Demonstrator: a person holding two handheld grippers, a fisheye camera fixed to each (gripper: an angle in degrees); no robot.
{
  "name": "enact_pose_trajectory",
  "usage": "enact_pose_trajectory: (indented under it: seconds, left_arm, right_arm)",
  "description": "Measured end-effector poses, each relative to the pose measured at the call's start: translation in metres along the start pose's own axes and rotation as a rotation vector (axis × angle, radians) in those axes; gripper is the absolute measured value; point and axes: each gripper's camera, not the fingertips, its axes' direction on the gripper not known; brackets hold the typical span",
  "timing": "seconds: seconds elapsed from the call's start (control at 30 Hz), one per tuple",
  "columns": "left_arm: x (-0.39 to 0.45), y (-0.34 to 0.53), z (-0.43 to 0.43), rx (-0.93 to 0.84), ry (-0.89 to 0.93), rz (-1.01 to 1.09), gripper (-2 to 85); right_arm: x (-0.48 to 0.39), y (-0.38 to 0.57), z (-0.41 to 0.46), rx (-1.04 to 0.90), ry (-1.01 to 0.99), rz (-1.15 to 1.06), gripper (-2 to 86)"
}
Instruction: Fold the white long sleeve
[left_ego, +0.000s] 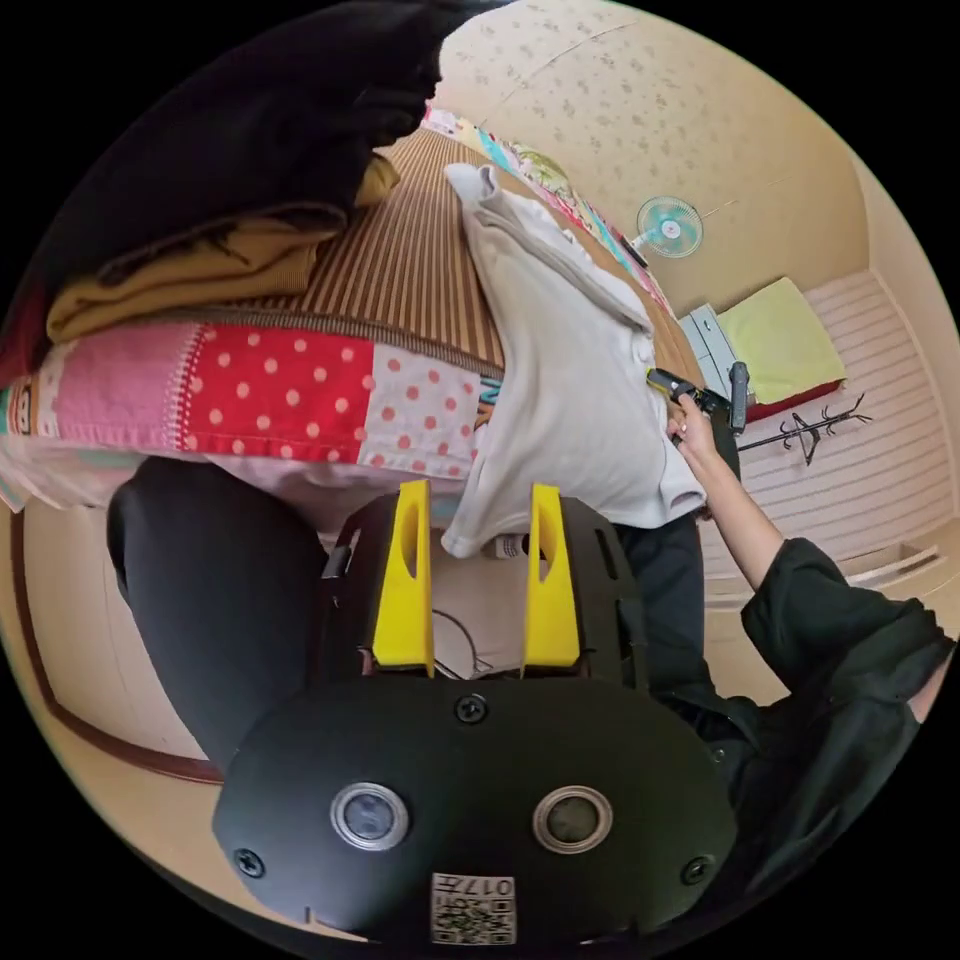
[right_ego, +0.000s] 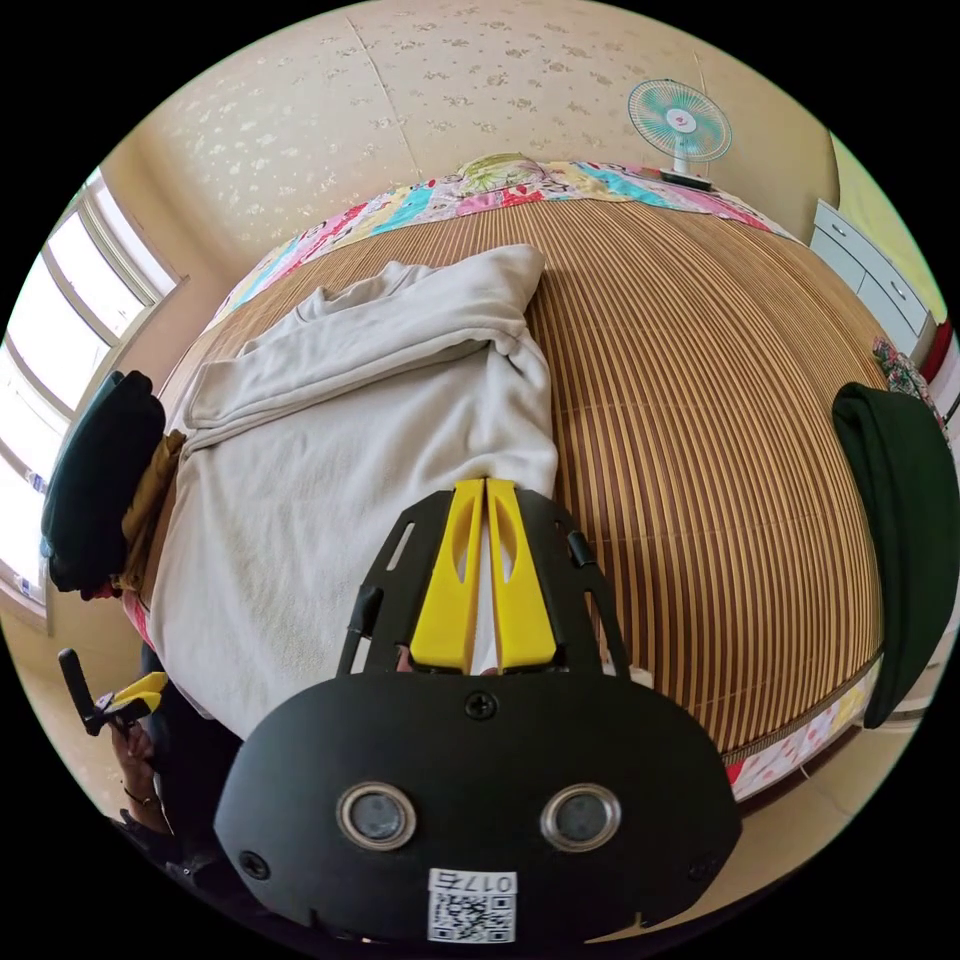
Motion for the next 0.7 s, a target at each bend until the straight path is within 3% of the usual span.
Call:
enact_pose_trajectory:
  seconds: [0.13,0.27,0.4,0.5,0.57,0.7]
  left_arm:
    - [0.0,-0.032,0.013,-0.086,0.028,0.026,13.3]
    - [-0.005,-0.048,0.035,-0.259,0.011,-0.021,6.9]
    - [0.007,-0.047,0.002,-0.253,0.057,0.031,4.2]
    - [0.012,-0.039,-0.034,-0.216,0.133,0.04,4.0]
    - [0.01,-0.035,-0.059,-0.19,0.209,0.039,4.0]
    - [0.005,-0.038,-0.092,-0.195,0.297,0.041,4.0]
  right_arm:
    - [0.011,0.0,-0.005,0.012,0.01,-0.004,0.5]
    - [0.037,0.0,-0.026,0.018,-0.054,0.045,1.0]
    - [0.056,0.05,-0.11,0.275,-0.099,0.032,2.2]
    - [0.064,0.089,-0.139,0.143,-0.069,0.013,6.4]
    - [0.072,0.12,-0.147,0.038,-0.166,0.014,13.2]
    - [0.086,0.151,-0.142,-0.07,-0.31,0.051,16.5]
